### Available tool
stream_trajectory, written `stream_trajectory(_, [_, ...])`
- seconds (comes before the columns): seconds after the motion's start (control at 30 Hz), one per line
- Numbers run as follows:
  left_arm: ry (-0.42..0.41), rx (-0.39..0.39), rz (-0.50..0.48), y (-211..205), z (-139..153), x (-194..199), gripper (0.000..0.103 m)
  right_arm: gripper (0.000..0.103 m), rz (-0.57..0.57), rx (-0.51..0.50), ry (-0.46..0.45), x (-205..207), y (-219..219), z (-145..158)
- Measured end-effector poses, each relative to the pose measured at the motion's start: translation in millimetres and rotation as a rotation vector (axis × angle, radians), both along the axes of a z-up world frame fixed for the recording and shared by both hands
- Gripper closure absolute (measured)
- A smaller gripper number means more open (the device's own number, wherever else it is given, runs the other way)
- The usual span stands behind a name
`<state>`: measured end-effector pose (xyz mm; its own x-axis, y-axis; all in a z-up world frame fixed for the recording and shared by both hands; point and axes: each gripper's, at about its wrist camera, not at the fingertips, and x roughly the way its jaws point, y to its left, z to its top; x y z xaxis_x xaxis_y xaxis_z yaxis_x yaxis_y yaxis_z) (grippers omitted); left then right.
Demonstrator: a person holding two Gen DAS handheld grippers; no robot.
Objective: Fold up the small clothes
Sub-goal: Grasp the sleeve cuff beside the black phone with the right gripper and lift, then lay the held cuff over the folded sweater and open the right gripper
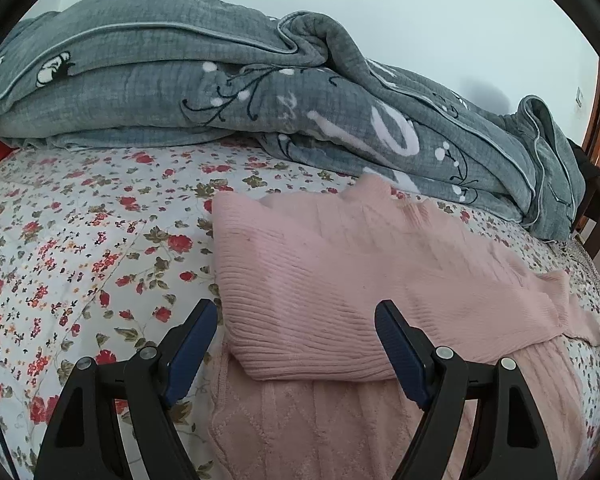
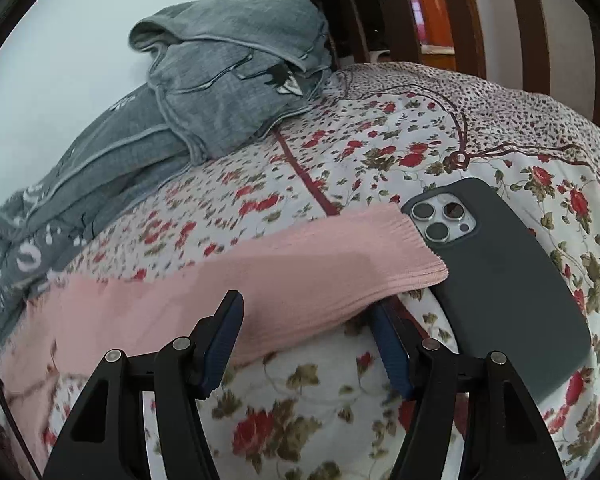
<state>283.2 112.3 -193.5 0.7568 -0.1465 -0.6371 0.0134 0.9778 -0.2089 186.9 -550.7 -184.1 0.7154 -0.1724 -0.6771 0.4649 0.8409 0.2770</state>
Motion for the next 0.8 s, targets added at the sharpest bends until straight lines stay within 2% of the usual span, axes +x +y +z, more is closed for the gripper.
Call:
stream_trajectory(0.07, [-0.005, 0.001, -0.001, -0.3, 0.7, -0.7, 0.023, 0.042, -0.018, 0.003, 0.0, 3.6, -4.0, 0.9])
stream_trajectory(0.13, [-0.007, 0.006, -0.003, -1.3, 1.0, -1.0, 0.023, 0.073, -0.045, -0.016, 0.006, 7.1, -5.2, 2.1])
stream_trajectory(0.17, [-0.009, 0.006, -0.003, -1.3, 1.2, -1.2, 0.023, 0.096, -0.042, -0.03, 0.019, 10.3, -3.9, 3.5])
stream_trajectory(0.27, [-0.019, 0.001, -0.002, -0.1, 2.5, -2.9, 0.023, 0.097, -0.033, -0.075, 0.016, 14.6, 3.9, 14.9])
stream_trajectory(0.43, [-0.037, -0.031, 0.001, 4.8, 5.4, -6.6, 0.023, 0.097, -0.012, -0.193, -0.045, 21.3, 39.3, 57.4])
stream_trajectory(0.63, [-0.076, -0.134, 0.022, 23.4, 11.3, -12.6, 0.023, 0.097, 0.084, -0.293, -0.13, 41.4, 118.2, 116.5])
stream_trajectory(0.8, [-0.056, -0.217, 0.111, 53.7, 14.7, -14.1, 0.023, 0.097, 0.211, -0.333, -0.196, 61.0, 209.3, 149.5])
